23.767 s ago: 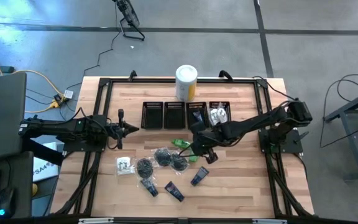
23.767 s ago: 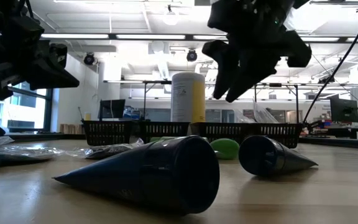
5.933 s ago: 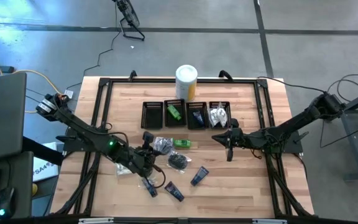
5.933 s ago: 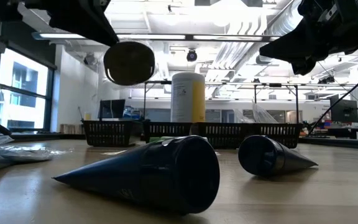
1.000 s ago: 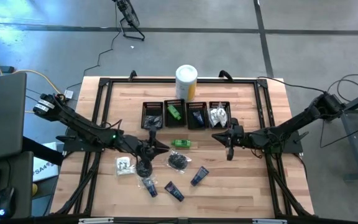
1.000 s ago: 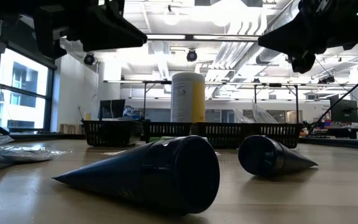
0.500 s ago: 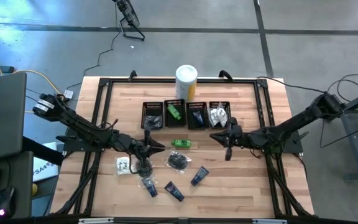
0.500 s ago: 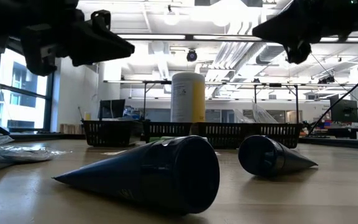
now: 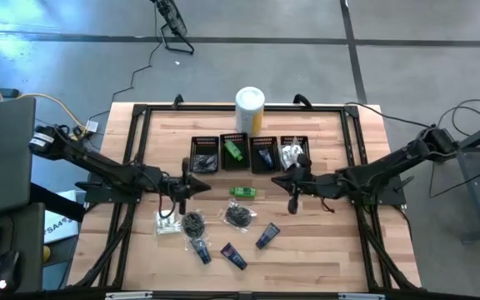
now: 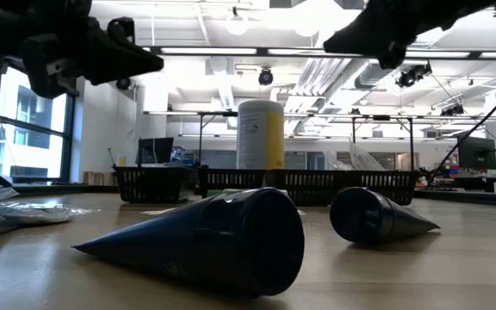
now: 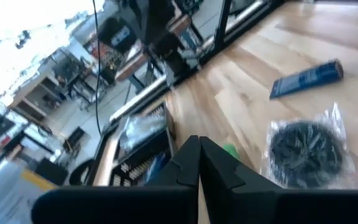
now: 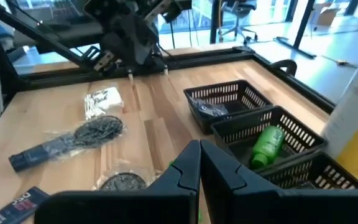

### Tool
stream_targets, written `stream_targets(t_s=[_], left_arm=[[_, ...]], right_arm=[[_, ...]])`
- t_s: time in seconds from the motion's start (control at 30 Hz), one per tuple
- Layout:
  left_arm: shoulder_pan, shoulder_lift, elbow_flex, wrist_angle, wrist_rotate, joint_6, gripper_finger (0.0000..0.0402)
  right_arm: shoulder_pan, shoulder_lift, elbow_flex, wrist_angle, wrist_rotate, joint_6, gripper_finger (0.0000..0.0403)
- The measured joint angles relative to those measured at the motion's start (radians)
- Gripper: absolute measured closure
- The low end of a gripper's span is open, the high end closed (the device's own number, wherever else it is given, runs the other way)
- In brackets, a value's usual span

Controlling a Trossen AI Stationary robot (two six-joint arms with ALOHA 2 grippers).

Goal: Pick & Place Travel size toiletries
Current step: Put the shampoo into the middle left black bin

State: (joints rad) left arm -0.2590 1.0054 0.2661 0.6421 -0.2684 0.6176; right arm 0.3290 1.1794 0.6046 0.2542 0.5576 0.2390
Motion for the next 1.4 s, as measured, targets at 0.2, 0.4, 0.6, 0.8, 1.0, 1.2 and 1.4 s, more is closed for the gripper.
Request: stream_targets(t_s=[0.2, 0.4, 0.6, 0.8, 1.0, 1.2, 1.4], left_arm=[[0.040, -0.068, -0.003, -0.116, 0.023, -0.020, 0.0394], [0.077, -0.123, -0.002, -0.166, 0.023, -0.015, 0.0394], [0.097, -0.182, -0.002, -0.211, 0.023, -0.025, 0.0394], [0.096, -0.243, -0.002, -0.242, 0.023, -0.028, 0.0394], [0.096, -0.302, -0.001, -0.280, 0.023, -0.046, 0.0394], [0.096, -0.324, -0.001, -0.348, 0.008, -0.083, 0.0394], [0.096, -0.324, -0.001, -0.349, 0.001, -0.096, 0.0394]], right_arm=[[-0.058, 0.112, 0.118, -0.138, -0.074, 0.014, 0.0400], [-0.116, 0.229, 0.247, -0.263, -0.191, 0.027, 0.0400], [-0.167, 0.337, 0.376, -0.378, -0.285, 0.022, 0.0400], [-0.203, 0.438, 0.488, -0.503, -0.357, 0.015, 0.0400], [-0.222, 0.479, 0.519, -0.502, -0.434, -0.050, 0.0400], [-0.235, 0.479, 0.520, -0.458, -0.386, -0.061, 0.0395], [-0.233, 0.479, 0.520, -0.459, -0.416, -0.087, 0.0325]])
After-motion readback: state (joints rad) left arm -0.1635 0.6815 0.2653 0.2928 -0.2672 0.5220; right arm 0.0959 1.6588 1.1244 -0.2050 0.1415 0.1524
